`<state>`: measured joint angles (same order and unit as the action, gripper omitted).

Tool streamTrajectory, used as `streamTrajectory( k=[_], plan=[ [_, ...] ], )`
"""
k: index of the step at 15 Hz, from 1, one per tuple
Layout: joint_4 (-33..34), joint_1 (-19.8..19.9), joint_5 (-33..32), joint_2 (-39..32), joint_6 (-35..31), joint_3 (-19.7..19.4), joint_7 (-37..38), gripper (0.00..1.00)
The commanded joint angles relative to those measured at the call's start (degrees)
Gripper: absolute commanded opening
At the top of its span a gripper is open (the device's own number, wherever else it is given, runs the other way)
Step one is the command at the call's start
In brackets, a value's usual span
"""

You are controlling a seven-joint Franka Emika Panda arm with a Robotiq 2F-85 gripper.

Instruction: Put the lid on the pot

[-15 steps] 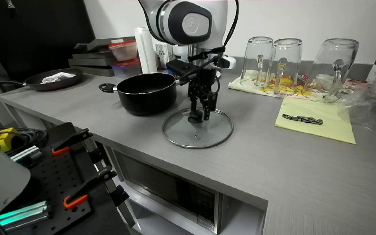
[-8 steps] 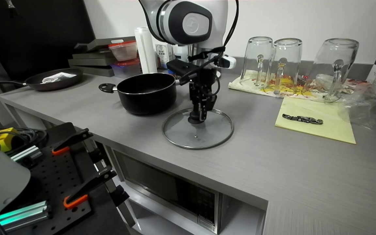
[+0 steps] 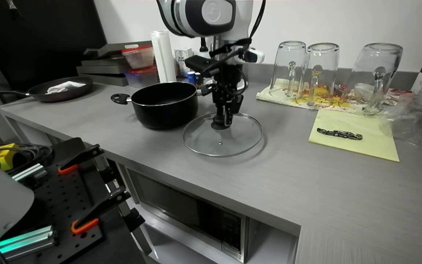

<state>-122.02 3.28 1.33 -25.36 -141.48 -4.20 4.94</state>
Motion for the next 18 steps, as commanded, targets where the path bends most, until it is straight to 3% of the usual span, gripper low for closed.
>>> streamTrajectory(
  k=[1, 5, 10, 18],
  plan=[
    [-4.4, -2.4, -3.8, 10.3, 3.6, -2.2, 4.5, 0.24],
    [-5.6, -3.5, -9.8, 18.2, 8.8, -2.3, 8.6, 0.24],
    [-5.4, -4.5, -11.6, 24.7, 17.1, 1.6, 7.0, 0.24],
    [-3.9, -8.7, -11.1, 25.1, 20.3, 8.7, 6.4, 0.24]
  ],
)
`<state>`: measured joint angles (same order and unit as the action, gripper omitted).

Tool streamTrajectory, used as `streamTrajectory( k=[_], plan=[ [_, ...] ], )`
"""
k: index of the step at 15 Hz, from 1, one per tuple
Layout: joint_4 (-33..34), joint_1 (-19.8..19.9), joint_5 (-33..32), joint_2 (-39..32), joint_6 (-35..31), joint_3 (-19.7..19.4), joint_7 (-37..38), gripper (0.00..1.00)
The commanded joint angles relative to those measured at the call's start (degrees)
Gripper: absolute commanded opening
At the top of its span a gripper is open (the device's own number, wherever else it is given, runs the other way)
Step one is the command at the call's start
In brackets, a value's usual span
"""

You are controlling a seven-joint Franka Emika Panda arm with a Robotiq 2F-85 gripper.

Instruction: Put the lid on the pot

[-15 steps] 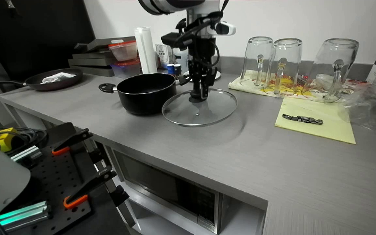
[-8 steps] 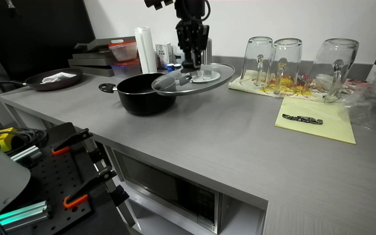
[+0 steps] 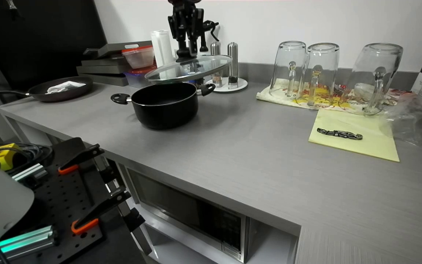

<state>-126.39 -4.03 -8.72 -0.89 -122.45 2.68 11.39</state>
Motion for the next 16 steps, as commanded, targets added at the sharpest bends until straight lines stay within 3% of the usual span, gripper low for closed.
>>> streamTrajectory(
  k=[1, 8, 16],
  plan=[
    [0.5, -2.0, -1.0, 0.1, 0.9, 2.5, 0.0, 0.24],
    [2.3, -5.7, -1.8, -5.0, -0.3, 6.1, 0.1, 0.24],
    [7.3, -9.1, -3.3, -13.2, -2.2, 7.1, -0.6, 0.24]
  ],
)
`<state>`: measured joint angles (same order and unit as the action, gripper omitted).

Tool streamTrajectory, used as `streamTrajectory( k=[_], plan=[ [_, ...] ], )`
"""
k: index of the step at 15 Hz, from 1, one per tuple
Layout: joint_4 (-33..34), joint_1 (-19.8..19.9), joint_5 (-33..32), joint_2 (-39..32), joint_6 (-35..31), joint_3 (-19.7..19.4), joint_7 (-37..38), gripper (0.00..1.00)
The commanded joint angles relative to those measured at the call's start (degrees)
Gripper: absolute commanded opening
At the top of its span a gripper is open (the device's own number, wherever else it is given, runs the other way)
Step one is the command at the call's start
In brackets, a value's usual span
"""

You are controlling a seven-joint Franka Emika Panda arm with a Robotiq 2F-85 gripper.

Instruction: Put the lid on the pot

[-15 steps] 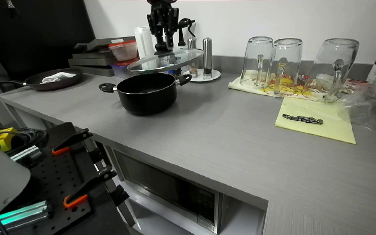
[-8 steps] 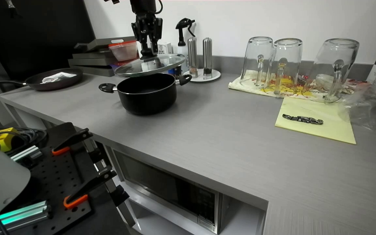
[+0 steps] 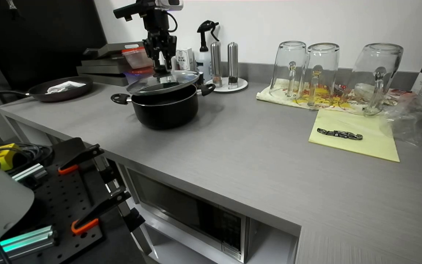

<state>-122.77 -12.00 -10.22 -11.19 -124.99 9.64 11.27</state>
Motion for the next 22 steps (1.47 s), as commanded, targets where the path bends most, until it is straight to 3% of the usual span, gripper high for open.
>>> streamTrajectory(
  k=[1, 11, 22],
  plan=[
    [4.4, -1.5, -2.0, -3.8, 0.3, 0.1, -0.5, 0.24],
    [9.7, -4.1, -2.3, -9.9, 0.5, -0.3, -0.9, 0.24],
    [9.0, -4.3, -1.8, -10.2, -0.4, -0.2, -1.7, 0.24]
  ],
)
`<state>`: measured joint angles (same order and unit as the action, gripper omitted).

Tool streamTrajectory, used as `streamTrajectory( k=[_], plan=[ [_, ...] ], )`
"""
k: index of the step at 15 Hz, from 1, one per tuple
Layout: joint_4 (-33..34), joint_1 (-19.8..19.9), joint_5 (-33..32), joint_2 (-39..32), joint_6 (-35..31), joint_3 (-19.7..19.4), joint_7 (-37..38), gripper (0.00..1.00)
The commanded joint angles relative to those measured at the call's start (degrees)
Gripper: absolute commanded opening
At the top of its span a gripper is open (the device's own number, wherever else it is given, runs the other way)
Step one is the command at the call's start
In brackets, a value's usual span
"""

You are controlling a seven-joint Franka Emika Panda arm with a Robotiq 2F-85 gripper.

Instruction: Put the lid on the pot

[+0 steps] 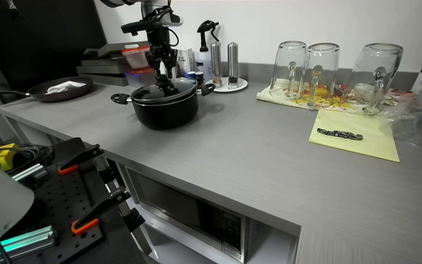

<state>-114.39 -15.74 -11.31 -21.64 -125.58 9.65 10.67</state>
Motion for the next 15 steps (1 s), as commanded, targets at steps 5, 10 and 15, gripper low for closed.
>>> streamTrajectory(
  k=[5, 10, 15],
  plan=[
    [-0.4, -0.2, 0.4, 0.3, -0.8, 0.2, -2.7, 0.24],
    [-0.9, 0.1, 1.4, 0.3, -1.3, 0.5, -3.9, 0.24],
    [-2.5, 0.6, 3.1, 0.7, -2.3, 1.0, -5.6, 0.24]
  ],
)
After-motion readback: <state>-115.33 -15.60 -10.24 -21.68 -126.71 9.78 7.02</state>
